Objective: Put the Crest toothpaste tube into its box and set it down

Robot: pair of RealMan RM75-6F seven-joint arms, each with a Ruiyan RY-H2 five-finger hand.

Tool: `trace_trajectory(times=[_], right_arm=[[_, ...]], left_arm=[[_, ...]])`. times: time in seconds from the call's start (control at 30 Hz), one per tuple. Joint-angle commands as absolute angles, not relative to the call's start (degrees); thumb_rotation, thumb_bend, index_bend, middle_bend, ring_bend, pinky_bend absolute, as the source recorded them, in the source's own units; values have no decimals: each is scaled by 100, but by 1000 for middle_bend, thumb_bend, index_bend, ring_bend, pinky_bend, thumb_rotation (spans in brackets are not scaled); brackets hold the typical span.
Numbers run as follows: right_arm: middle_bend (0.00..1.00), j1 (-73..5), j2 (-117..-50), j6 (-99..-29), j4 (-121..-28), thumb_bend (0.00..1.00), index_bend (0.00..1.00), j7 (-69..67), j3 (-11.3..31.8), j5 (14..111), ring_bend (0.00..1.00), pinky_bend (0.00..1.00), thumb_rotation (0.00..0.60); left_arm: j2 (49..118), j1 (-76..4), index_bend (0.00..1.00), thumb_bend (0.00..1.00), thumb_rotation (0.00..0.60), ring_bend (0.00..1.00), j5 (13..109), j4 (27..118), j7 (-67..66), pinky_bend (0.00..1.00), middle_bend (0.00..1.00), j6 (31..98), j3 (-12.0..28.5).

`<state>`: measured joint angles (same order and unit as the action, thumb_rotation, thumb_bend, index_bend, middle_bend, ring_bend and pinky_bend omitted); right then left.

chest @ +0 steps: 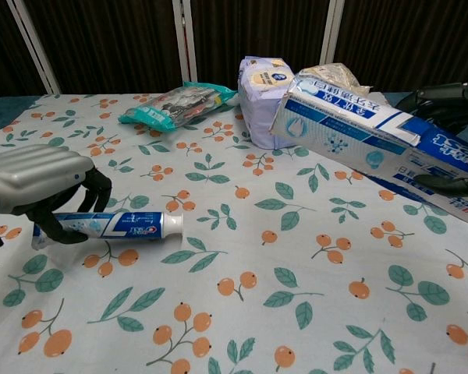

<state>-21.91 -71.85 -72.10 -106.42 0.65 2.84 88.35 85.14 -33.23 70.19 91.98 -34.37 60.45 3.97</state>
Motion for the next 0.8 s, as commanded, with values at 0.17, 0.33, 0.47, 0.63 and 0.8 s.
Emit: trace_trajectory(times=[0.17, 0.33, 0.47, 0.63, 0.8], right_arm=[[530, -2174, -7158, -7249, -10669, 339, 315, 69, 319, 8837, 456, 399, 600], [530, -2154, -7148, -7300, -10690, 339, 315, 47, 355, 8832, 456, 399, 600], [530, -2145, -7150, -7305, -10714, 338, 315, 41, 356, 8841, 456, 399, 600], [529, -2131, -7142, -7300, -10817, 338, 315, 78, 314, 8898, 456, 399, 600], [530, -2094, -7084, -7412, -11015, 339, 315, 83, 289, 9081, 456, 399, 600]], left_arm=[[7710, -3588, 638, 485, 600, 740, 7695, 9487, -3436, 691, 760, 6092, 503], [7011, -3905, 636, 485, 600, 740, 8417, 9629, -3378, 691, 759, 6132, 702], [6337, -4251, 636, 485, 600, 740, 8995, 9810, -2861, 691, 759, 6162, 1026], [5753, -4617, 636, 485, 600, 740, 9493, 9969, -2180, 691, 759, 6132, 1321], [5402, -4999, 636, 485, 600, 739, 9992, 10051, -1782, 691, 758, 5973, 1442]])
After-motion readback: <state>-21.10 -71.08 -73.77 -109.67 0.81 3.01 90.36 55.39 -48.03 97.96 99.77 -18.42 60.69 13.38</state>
